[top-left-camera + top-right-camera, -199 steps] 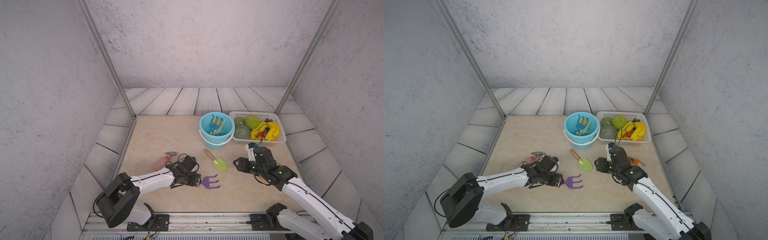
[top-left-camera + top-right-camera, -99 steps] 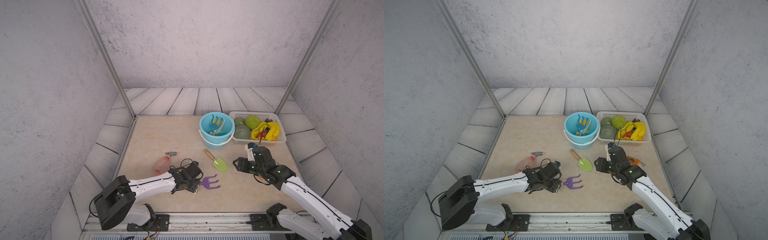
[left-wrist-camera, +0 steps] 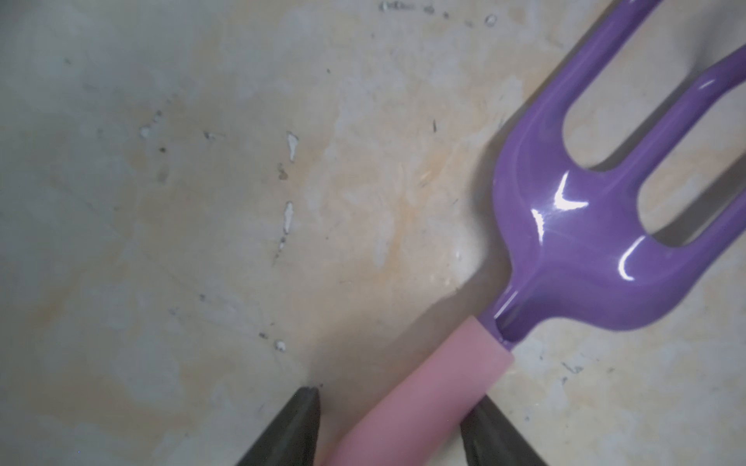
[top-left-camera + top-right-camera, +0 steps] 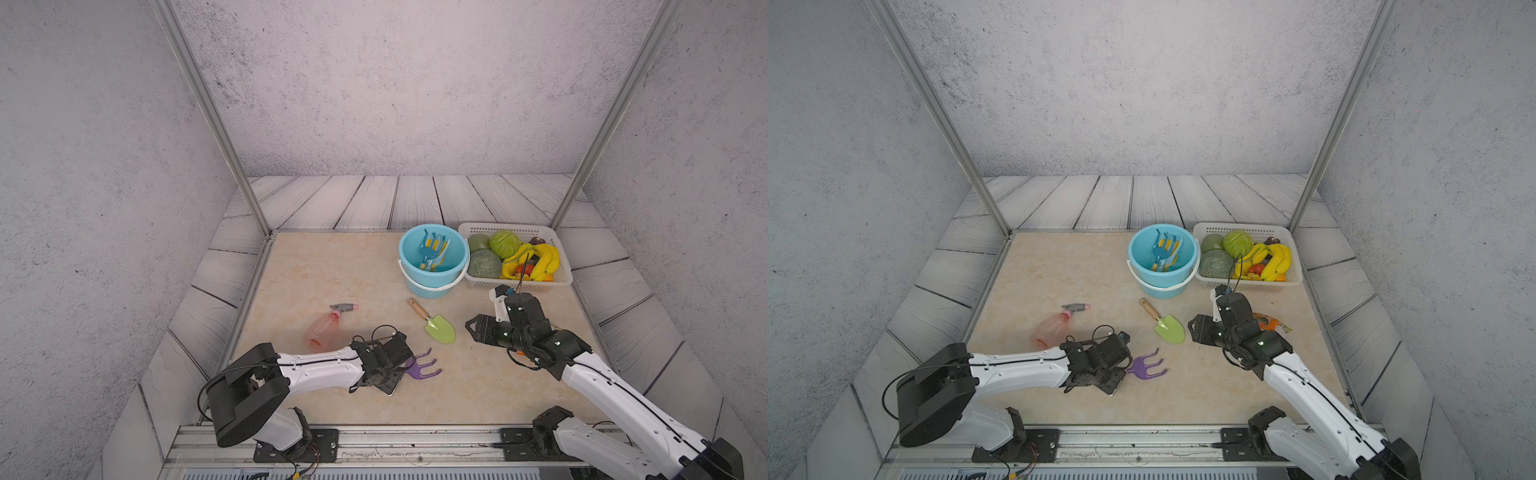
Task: Organize the gardening tools
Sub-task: Pick up the gardening tool from the center of the board.
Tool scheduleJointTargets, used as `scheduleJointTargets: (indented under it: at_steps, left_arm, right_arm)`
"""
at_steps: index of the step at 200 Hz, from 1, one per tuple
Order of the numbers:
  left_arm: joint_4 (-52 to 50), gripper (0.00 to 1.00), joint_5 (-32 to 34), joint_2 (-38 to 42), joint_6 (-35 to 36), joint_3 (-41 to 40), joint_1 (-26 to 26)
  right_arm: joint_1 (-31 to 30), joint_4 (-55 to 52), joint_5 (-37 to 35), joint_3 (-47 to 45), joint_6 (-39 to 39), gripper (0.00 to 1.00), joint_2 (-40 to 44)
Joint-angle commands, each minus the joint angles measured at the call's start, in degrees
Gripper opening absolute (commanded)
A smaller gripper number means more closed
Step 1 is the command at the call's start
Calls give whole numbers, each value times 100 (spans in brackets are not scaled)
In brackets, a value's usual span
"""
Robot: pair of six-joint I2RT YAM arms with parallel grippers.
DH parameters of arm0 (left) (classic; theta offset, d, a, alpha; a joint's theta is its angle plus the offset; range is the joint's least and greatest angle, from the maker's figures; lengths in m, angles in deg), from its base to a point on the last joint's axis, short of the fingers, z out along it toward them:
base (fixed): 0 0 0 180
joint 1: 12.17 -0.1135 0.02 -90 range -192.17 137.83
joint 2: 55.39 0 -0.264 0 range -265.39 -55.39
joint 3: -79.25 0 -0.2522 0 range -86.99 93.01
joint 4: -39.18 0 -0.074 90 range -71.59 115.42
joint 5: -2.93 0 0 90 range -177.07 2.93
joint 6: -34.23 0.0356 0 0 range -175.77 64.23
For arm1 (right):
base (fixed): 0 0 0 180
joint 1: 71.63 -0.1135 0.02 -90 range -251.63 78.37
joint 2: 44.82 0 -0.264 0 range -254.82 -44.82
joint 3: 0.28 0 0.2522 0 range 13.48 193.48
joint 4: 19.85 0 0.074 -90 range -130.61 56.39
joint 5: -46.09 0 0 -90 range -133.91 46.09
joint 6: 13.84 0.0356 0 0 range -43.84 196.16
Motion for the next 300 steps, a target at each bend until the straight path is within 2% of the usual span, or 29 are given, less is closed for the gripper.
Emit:
scheduleJointTargets:
  at_steps: [1, 15, 51, 87, 109, 136, 174, 203, 249, 300]
  left_arm:
    - [2, 49, 31, -133, 132, 152, 27]
    - [-6, 40, -5, -200, 158, 186, 28]
    - [-64, 27, -31, -218, 169, 199, 25]
    - [-278, 0, 127, 84, -32, 207, 26]
    - [-465, 0, 362, 357, -306, 241, 22]
    - [-701, 0, 632, 814, -594, 368, 11]
    - [-869, 0, 1032, 1516, -567, 935, 13]
    - [-498, 0, 1240, 1924, -367, 1208, 18]
    - [138, 0, 1003, 2149, -14, 1508, 15]
    - [450, 0, 771, 2288, 17, 1690, 16]
  right_arm:
    - [-4, -57, -53, 22, 16, 58, 59]
    - [-12, -59, -62, 13, 17, 58, 65]
    - [-13, -41, -54, 20, 26, 58, 57]
    - [-12, -23, 28, 48, 27, 58, 55]
    - [-4, 18, 231, 122, 8, 59, 14]
    - [-17, 266, 848, 238, -71, 61, -158]
    - [-124, 833, 1653, 478, 87, 62, -422]
    - [-399, 1257, 1987, 807, 226, 62, -692]
    - [-866, 2090, 2301, 1403, 617, 62, -1305]
    - [-1146, 2493, 2321, 1947, 837, 60, -1863]
